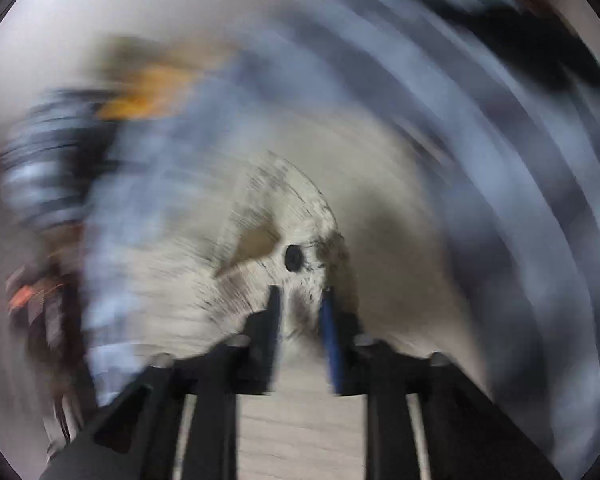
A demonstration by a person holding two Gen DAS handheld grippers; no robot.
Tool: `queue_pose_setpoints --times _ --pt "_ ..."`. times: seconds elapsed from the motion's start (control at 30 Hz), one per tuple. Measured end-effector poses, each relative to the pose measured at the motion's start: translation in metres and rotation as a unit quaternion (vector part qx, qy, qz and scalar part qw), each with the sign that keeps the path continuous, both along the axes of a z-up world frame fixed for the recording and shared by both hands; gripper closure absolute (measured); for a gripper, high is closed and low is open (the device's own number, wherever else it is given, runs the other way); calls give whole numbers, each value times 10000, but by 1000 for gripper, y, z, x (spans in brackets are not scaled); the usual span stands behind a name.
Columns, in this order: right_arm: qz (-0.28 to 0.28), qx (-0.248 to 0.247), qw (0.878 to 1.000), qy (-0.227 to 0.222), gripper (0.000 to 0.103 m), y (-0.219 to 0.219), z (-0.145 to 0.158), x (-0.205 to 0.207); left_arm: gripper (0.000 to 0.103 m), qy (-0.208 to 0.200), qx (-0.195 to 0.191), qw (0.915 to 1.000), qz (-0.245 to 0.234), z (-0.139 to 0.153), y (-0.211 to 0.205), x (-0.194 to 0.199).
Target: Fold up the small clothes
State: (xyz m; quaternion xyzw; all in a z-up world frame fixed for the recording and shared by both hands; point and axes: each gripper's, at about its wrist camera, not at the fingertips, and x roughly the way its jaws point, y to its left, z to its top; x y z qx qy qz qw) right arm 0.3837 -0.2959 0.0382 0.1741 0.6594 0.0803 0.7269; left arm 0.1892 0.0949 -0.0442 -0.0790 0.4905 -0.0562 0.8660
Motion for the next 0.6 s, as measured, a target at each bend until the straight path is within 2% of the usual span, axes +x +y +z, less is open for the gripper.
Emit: queue_pose_setpoints --times 0.03,0.1,0.17,0.23,0.33,0.37,0.4,0.5,0.6 --pt "-152 -123 9998 65 78 -16 -12 -2 0 7 30 10000 -15 0 -1 0" --pt "-268 -417 9979 -406 75 -36 -8 -8 0 26 71 10000 7 -2 0 0" --pt "-186 -799 9925 -906 45 -40 9 -15 0 67 35 10000 29 -4 0 2" --pt "130 -668 9899 -1246 35 -28 23 -21 0 84 -17 10000 18 -5 -1 3" --pt "690 -131 9885 -1339 29 7 30 -25 0 74 18 10000 -19 -5 -4 3" --pt "743 -2 9888 -1291 23 16 25 -22 0 68 49 10000 -30 -5 -5 2" --pt "760 70 9897 -1209 20 25 17 -16 0 68 70 9999 -40 -6 -5 1" --pt "661 -88 9948 -773 20 43 -19 -10 0 110 57 9999 -22 -8 -2 1" --pt "589 0 9936 -963 22 50 -27 -14 0 149 -3 9999 17 -10 2 3"
